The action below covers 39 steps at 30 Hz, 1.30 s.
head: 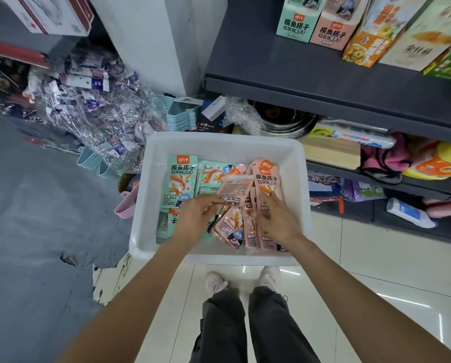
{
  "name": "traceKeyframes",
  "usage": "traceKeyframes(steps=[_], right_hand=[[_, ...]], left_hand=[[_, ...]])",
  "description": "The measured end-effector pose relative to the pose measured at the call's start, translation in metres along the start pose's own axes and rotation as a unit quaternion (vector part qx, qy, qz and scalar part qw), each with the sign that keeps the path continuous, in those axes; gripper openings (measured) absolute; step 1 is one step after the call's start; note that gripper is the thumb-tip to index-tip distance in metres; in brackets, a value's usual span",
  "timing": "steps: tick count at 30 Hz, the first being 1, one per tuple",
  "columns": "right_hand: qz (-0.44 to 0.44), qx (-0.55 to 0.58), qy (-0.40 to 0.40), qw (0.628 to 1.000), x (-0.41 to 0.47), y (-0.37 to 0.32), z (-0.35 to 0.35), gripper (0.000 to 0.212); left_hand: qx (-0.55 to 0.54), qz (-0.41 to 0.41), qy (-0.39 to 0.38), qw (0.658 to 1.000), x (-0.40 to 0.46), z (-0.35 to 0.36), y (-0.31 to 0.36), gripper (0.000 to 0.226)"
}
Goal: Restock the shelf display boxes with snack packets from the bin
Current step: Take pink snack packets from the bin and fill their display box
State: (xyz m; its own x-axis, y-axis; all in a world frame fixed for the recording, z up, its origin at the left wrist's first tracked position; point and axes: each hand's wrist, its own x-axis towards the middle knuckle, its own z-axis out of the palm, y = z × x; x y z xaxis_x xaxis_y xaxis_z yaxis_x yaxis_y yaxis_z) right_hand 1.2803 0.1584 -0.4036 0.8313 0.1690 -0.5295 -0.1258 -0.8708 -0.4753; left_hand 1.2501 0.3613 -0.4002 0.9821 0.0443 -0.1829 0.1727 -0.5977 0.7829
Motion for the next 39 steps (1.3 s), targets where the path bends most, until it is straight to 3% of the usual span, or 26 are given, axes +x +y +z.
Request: traceKeyframes(steps=[4, 8, 11, 15, 19, 21, 24, 26, 27, 32, 39], right_hand=[[-0.025, 0.019, 0.009, 0.999, -0.001, -0.006, 0.004, 0.058], [-0.031, 0.013, 0.091, 0.995, 0.009, -0.013, 0.006, 0.028], [0.005, 0.035, 0.103, 0.994, 0.021, -0.017, 0.007, 0.014], [0.064, 0.062, 0.109, 0.990, 0.030, -0.022, 0.005, 0.032], [0.075, 0.094, 0.114, 0.986, 0.033, -0.028, 0.002, 0.059], [0.066, 0.086, 0.158, 0.981, 0.035, -0.029, 0.001, 0.069], [0.059, 0.155, 0.221, 0.961, 0.034, -0.035, -0.010, 0.055], [0.072, 0.220, 0.194, 0.953, 0.028, -0.043, -0.022, 0.050], [0.067, 0.236, 0.174, 0.954, 0.024, -0.046, -0.030, 0.047], [0.007, 0.354, 0.147, 0.923, -0.005, -0.071, -0.085, 0.027], [-0.077, 0.426, 0.169, 0.886, -0.033, -0.092, -0.191, 0.027]], left_hand=[[-0.060, -0.040, 0.045, 0.996, -0.007, -0.020, 0.000, 0.019], [-0.139, -0.080, 0.116, 0.980, -0.008, -0.033, 0.005, 0.017], [-0.186, -0.100, 0.137, 0.968, -0.007, -0.041, 0.009, 0.013], [-0.170, -0.092, 0.100, 0.976, 0.002, -0.048, 0.013, 0.015], [-0.155, -0.095, 0.093, 0.979, 0.011, -0.055, 0.014, 0.040], [-0.162, -0.099, 0.102, 0.977, 0.010, -0.058, 0.011, 0.045], [-0.180, -0.109, 0.101, 0.972, 0.008, -0.067, 0.016, 0.034], [-0.196, -0.108, 0.099, 0.970, 0.006, -0.073, 0.028, 0.010], [-0.205, -0.108, 0.107, 0.967, 0.006, -0.077, 0.034, 0.011], [-0.219, -0.050, 0.072, 0.972, 0.014, -0.097, 0.075, 0.014], [-0.195, 0.060, 0.051, 0.978, 0.055, -0.112, 0.171, 0.012]])
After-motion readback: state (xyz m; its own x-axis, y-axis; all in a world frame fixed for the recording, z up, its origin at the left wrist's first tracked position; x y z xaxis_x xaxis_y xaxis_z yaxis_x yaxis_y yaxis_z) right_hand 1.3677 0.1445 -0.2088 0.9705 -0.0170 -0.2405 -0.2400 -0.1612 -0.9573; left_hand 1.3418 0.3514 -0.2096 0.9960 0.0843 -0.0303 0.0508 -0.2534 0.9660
